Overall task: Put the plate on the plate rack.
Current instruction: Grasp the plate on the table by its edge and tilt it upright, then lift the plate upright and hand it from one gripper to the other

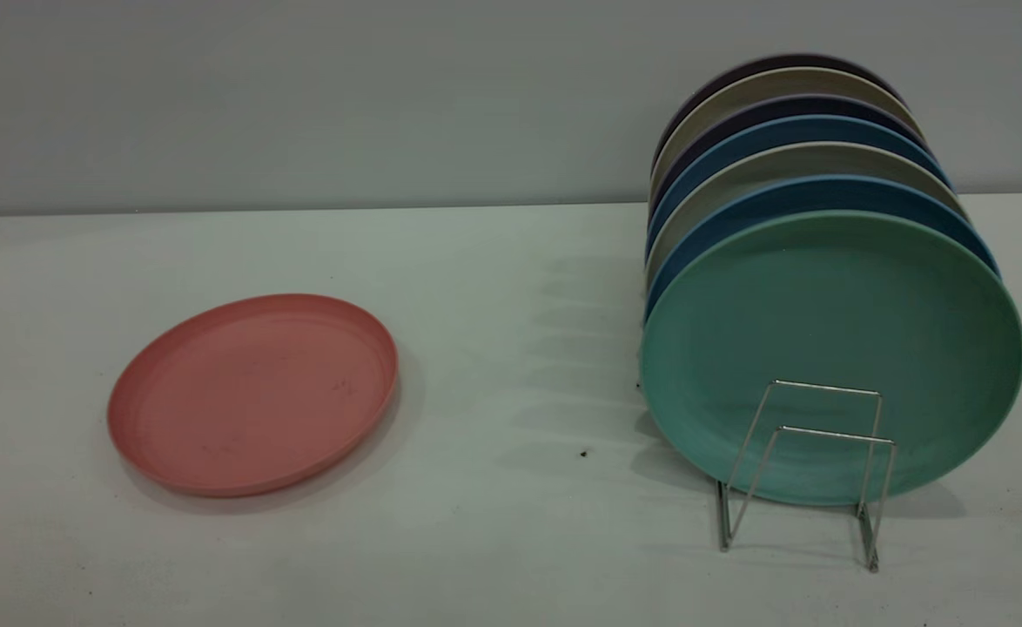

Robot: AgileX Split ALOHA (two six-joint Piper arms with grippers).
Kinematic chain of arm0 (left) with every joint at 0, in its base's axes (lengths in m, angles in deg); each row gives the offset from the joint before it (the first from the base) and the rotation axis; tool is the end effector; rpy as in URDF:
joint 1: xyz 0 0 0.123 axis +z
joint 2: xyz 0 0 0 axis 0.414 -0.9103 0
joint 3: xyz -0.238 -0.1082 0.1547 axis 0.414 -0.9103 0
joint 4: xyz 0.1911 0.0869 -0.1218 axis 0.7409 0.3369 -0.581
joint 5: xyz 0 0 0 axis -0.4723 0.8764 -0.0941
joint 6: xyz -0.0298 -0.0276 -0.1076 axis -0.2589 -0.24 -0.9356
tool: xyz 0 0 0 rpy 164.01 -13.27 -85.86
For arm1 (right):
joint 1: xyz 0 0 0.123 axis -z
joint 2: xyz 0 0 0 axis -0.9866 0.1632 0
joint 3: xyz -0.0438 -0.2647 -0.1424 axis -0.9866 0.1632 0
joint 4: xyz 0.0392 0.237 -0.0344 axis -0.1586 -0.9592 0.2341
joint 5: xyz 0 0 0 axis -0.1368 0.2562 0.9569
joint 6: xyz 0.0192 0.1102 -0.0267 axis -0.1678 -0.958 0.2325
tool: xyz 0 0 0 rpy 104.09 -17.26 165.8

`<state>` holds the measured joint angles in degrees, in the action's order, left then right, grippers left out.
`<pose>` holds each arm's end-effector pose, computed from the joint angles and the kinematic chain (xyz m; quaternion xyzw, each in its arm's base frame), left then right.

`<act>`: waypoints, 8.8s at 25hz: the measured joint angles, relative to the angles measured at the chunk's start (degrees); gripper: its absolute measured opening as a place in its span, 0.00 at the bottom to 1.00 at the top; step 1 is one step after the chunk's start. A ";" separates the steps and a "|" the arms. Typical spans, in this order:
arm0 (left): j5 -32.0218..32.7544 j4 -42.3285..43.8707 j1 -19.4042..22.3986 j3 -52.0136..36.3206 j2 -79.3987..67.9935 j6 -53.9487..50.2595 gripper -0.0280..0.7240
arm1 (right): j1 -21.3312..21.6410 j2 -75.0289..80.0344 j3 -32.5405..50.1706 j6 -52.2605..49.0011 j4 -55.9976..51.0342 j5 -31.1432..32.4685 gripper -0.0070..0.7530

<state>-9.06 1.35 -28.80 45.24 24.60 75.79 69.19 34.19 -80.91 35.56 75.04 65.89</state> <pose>-0.0177 -0.0083 0.2512 0.1191 0.8608 -0.0178 0.4945 -0.0166 0.0056 0.2463 -0.1467 0.8622 0.0581 0.4814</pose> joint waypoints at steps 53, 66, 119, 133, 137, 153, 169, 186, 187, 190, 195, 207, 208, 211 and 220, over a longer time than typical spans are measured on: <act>-59.13 9.62 7.63 8.90 -94.81 -24.21 0.71 | -6.28 58.46 -5.82 23.58 -26.15 -28.35 0.38; -52.23 7.73 7.63 28.54 -115.22 -23.84 0.71 | -6.28 58.63 -5.82 24.19 -27.81 -28.35 0.38; -42.98 -11.61 6.28 49.65 -134.27 -0.28 0.14 | -6.28 58.63 -5.82 24.19 -30.96 -30.96 0.38; -36.41 -10.56 5.44 49.53 -124.33 19.46 0.07 | -6.28 58.63 -6.01 27.85 -32.14 -29.26 0.38; -33.00 -10.10 3.40 49.49 -122.13 25.57 0.07 | -6.28 59.03 -7.97 31.86 -34.19 -26.50 0.38; -22.09 -10.04 -5.63 49.49 -114.45 40.15 0.06 | -6.28 68.91 -16.03 41.25 -36.95 -18.45 0.38; -19.87 -16.98 -14.03 49.49 -110.21 46.16 0.06 | -6.28 81.60 -19.41 54.88 -49.55 -14.12 0.39; -19.98 -21.96 -17.13 46.78 -110.19 53.49 0.06 | -13.77 94.05 -19.89 62.06 -57.27 -29.39 0.56; -20.51 -22.02 -17.50 46.30 -110.19 53.70 0.06 | -13.77 94.23 -19.89 62.55 -57.54 -30.40 0.57; -22.15 -22.02 -18.41 44.86 -110.14 54.59 0.06 | -13.77 94.30 -19.89 64.37 -58.79 -32.43 0.58; -24.52 -22.25 -19.98 43.09 -110.14 55.36 0.06 | -13.77 94.30 -19.89 65.17 -59.23 -35.13 0.58; -25.45 -22.43 -20.59 42.92 -108.72 55.47 0.06 | -13.82 99.80 -19.89 66.05 -62.28 -37.61 0.58; -25.45 -22.43 -20.59 42.92 -108.60 55.52 0.06 | -13.82 100.34 -19.89 66.53 -63.15 -37.68 0.58; -25.52 -22.68 -20.59 42.92 -108.50 55.50 0.06 | -13.82 101.84 -19.89 68.55 -66.19 -37.68 0.58; -25.71 -26.65 -20.59 42.85 -108.50 57.97 0.06 | -13.82 104.37 -19.95 75.84 -75.38 -35.82 0.50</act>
<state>-34.77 -25.29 -49.39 88.09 -83.91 133.76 55.37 138.56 -100.86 111.40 -0.34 30.07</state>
